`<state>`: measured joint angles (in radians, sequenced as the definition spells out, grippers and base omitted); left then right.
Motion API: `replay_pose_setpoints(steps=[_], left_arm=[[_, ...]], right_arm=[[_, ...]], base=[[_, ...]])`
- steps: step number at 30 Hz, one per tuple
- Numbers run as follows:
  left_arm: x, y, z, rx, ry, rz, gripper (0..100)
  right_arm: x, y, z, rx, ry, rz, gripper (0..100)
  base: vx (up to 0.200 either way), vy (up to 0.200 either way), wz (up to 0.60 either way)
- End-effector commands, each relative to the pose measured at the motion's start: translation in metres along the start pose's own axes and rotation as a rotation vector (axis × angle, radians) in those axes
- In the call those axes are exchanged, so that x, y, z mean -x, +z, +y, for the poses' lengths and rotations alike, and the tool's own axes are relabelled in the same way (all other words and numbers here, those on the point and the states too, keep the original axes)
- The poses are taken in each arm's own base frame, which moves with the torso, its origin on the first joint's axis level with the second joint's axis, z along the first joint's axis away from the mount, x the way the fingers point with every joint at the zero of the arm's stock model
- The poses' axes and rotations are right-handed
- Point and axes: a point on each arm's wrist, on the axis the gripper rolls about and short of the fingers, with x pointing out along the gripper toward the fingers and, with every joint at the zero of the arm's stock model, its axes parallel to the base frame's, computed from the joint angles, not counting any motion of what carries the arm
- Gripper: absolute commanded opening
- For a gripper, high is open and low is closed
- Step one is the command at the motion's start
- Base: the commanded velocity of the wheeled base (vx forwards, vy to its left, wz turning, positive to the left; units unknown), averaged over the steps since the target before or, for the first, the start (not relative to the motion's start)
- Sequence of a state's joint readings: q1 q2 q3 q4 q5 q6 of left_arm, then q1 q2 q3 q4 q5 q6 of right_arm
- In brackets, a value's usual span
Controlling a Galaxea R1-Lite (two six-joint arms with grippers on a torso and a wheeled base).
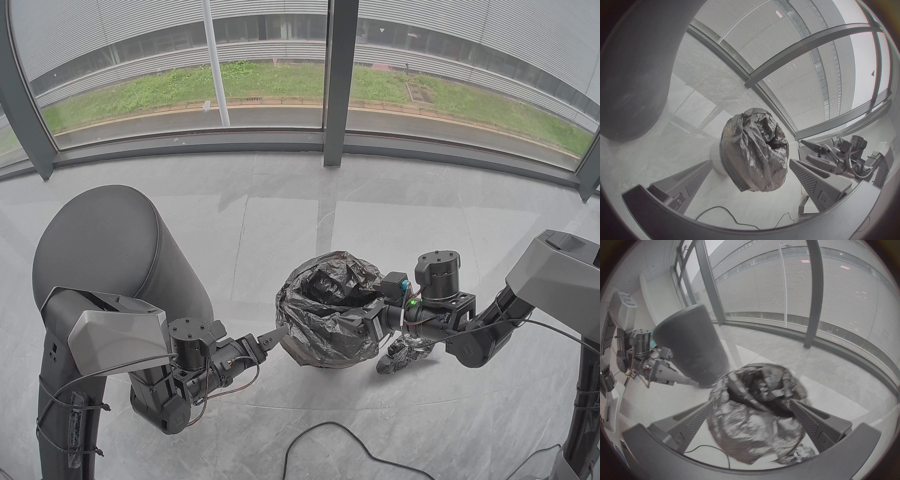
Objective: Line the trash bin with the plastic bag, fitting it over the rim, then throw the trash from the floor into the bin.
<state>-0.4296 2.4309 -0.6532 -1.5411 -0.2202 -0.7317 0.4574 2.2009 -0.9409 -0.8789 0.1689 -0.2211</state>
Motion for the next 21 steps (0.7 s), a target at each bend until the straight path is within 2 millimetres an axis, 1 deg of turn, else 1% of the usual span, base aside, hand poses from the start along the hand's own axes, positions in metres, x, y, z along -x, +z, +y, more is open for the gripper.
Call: replay_pose_setpoints(steps=[1, 2, 3, 5, 6, 7, 11, 12, 13, 15, 16, 18, 21], left_arm=[[-0.001, 0.001, -0.001, -0.004, 0.013, -0.022, 100], [-0.001, 0.001, -0.002, -0.005, 0.014, -0.025, 100], [-0.001, 0.001, -0.002, -0.005, 0.014, -0.025, 100], [-0.001, 0.0, -0.003, -0.005, 0.013, -0.024, 100], [-0.001, 0.0, -0.003, -0.005, 0.013, -0.024, 100], [-0.001, 0.0, -0.003, -0.005, 0.014, -0.023, 100], [0.0, -0.001, -0.001, -0.003, 0.019, -0.019, 100], [0.0, -0.001, -0.001, -0.002, 0.019, -0.019, 100], [0.0, -0.001, -0.001, -0.001, 0.02, -0.018, 100], [0.0, -0.001, -0.001, -0.003, 0.02, -0.018, 100], [0.0, -0.001, -0.002, -0.003, 0.019, -0.019, 100], [0.0, -0.001, -0.001, -0.003, 0.02, -0.018, 100], [0.0, -0.001, -0.001, -0.002, 0.022, -0.018, 100]], right_arm=[[-0.001, -0.008, 0.025, 0.016, 0.062, 0.036, 100], [-0.004, -0.01, 0.03, 0.02, 0.074, 0.042, 100], [-0.008, -0.014, 0.031, 0.019, 0.077, 0.05, 100], [-0.017, -0.015, 0.029, 0.019, 0.068, 0.046, 100], [-0.018, -0.015, 0.029, 0.019, 0.068, 0.046, 100], [-0.025, -0.018, 0.026, 0.019, 0.061, 0.044, 100], [-0.033, -0.03, 0.024, 0.015, 0.06, 0.073, 100], [-0.033, -0.031, 0.024, 0.013, 0.06, 0.075, 100], [-0.038, -0.033, 0.024, 0.013, 0.059, 0.075, 100], [-0.049, -0.031, 0.023, 0.019, 0.052, 0.044, 100], [-0.058, -0.028, 0.02, 0.024, 0.045, 0.019, 100], [-0.067, -0.024, 0.016, 0.027, 0.033, -0.008, 100], [-0.069, -0.027, 0.011, 0.029, 0.023, -0.004, 100]], base=[[0.0, 0.0, 0.0], [0.0, 0.0, 0.0], [0.0, 0.0, 0.0], [0.0, 0.0, 0.0], [0.0, 0.0, 0.0], [0.0, 0.0, 0.0], [0.0, 0.0, 0.0], [0.0, 0.0, 0.0], [0.0, 0.0, 0.0], [0.0, 0.0, 0.0], [0.0, 0.0, 0.0], [0.0, 0.0, 0.0], [0.0, 0.0, 0.0]])
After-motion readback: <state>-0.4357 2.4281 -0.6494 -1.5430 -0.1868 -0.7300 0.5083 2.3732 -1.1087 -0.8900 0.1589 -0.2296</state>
